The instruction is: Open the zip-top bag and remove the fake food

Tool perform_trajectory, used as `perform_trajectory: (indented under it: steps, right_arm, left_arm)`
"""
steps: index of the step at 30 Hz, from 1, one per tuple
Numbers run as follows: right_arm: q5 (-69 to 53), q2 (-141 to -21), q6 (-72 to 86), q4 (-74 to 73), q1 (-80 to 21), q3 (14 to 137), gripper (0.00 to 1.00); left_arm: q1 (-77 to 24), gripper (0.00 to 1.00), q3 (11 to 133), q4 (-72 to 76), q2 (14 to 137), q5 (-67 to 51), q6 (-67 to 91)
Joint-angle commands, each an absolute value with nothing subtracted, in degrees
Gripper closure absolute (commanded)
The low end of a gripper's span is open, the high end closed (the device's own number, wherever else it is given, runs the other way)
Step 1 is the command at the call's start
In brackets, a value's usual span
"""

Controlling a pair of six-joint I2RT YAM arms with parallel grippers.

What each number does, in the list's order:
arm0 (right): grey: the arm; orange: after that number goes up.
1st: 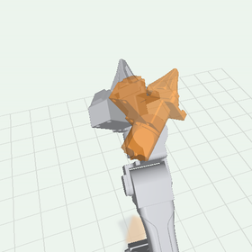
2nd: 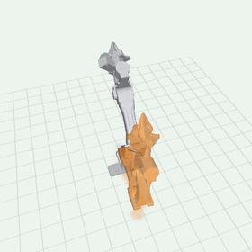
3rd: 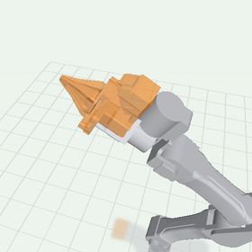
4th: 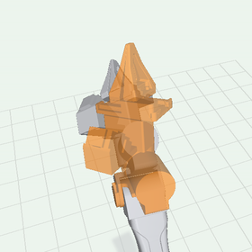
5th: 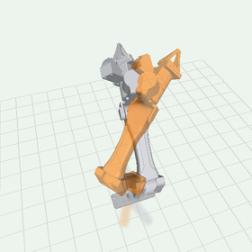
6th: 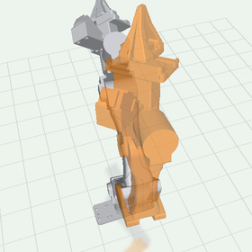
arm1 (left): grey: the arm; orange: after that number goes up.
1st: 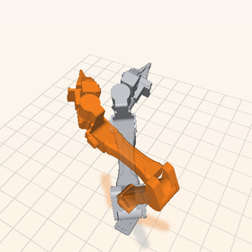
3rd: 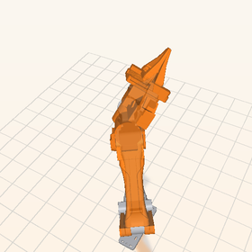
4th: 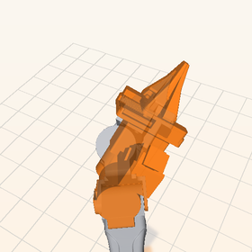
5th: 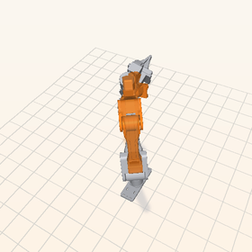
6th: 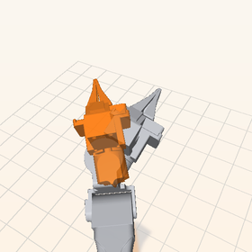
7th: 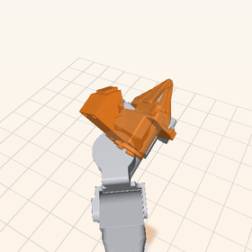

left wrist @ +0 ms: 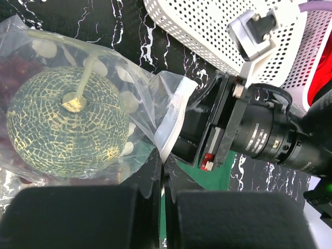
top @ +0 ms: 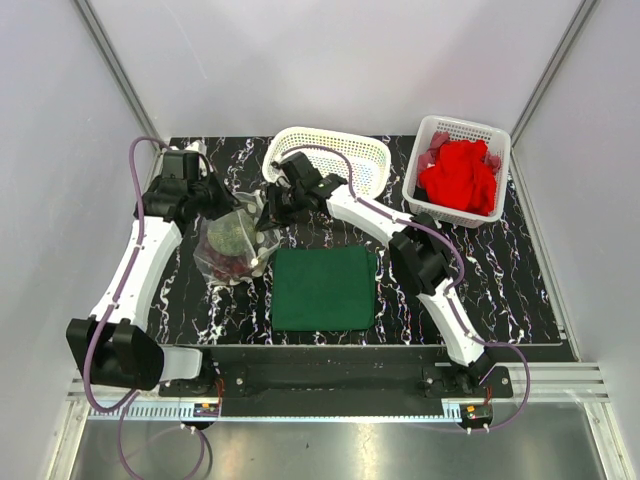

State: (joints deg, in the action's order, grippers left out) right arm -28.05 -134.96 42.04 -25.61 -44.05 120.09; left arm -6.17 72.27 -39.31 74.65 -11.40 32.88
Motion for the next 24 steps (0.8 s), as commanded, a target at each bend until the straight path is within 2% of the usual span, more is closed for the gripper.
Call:
perform_trajectory:
  steps: [1,5,14,24]
  right_arm:
    - [-28.30,-132.18,29.55,-26.98,-44.47,124.35,0.79]
    - [-24.09,-132.71,22.25,-30.67,-45.00,127.35,0.75]
    - [-17.58,-135.00,13.45,-27.17,-45.53,126.21,0.76]
    - [-12.48,-141.41,6.68,-25.23,-45.26,132.17,0.76]
  left_arm:
    - [-6.59,1.00,75.58,-35.95,76.02,-13.97,32.96]
    - [-7.29,1.00,76.11,-36.03,78.39,-15.29,33.22]
    - [-9.23,1.00,77.34,-35.95,83.14,-13.45,34.28]
    - [-10.11,1.00,77.34,-35.95,85.43,-13.97,33.84]
